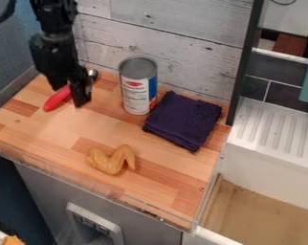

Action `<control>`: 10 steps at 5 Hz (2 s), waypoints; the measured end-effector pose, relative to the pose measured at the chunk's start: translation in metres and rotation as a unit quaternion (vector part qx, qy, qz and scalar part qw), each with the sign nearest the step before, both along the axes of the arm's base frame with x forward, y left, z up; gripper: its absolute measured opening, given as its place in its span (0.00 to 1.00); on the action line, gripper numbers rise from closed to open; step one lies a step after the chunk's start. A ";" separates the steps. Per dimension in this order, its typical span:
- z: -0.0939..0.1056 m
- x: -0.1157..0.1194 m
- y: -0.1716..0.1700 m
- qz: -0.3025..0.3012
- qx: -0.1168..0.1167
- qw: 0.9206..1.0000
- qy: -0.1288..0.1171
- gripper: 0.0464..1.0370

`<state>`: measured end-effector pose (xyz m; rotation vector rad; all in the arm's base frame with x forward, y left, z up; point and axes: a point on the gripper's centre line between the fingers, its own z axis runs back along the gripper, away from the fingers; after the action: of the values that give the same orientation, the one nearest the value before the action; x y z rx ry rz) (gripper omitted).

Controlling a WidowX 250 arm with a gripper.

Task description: Place object between the spatula and can

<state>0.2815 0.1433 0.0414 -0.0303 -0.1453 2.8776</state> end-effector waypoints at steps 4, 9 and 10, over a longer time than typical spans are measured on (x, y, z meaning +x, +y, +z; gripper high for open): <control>-0.042 -0.033 -0.052 -0.217 -0.005 0.974 0.064 0.96; -0.075 -0.032 -0.065 -0.368 0.014 0.925 0.097 0.65; -0.076 -0.033 -0.067 -0.367 0.008 0.925 0.095 0.49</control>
<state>0.2486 0.0760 -0.0343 0.1644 -0.0934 2.1122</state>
